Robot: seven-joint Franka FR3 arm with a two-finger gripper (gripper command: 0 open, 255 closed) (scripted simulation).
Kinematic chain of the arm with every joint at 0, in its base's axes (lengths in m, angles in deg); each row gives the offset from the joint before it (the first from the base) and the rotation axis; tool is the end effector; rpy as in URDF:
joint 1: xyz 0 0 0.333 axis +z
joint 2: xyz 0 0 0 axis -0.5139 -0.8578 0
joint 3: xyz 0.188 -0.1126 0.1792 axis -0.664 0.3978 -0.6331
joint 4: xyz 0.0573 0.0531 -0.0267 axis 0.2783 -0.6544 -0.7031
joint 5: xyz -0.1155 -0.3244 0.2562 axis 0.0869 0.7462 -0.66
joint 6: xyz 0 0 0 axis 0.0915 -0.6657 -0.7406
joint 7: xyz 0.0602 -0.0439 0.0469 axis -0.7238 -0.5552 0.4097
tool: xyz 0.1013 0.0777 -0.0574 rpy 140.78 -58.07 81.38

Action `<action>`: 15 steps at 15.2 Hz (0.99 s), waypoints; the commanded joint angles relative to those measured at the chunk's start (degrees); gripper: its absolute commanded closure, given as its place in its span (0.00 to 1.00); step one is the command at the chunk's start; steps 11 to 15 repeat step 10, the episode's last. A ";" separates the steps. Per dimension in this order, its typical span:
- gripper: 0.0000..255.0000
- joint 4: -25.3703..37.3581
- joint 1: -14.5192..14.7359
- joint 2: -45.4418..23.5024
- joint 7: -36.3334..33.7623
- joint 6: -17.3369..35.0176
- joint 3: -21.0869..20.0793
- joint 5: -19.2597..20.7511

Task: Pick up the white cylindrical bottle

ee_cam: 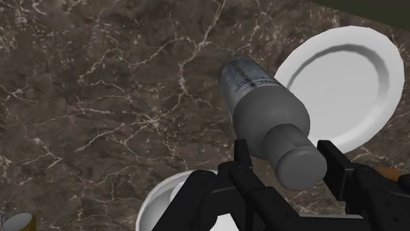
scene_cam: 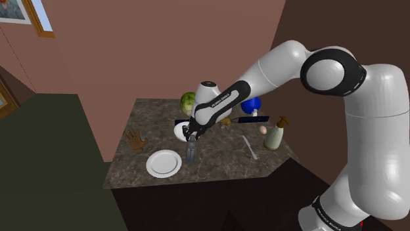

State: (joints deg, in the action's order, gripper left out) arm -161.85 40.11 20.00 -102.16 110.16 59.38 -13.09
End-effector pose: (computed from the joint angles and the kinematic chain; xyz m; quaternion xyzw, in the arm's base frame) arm 0.6168 0.1679 0.1195 -0.9892 0.1228 -0.0547 0.0588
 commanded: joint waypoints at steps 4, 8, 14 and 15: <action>1.00 -0.13 -0.16 3.03 -0.07 -2.89 -0.16 -0.16; 1.00 -0.03 -0.27 5.28 -0.13 -5.22 -0.27 -0.29; 1.00 -0.03 -0.27 5.36 -0.13 -5.31 -0.27 -0.29; 1.00 -0.03 -0.27 5.36 -0.13 -5.31 -0.27 -0.29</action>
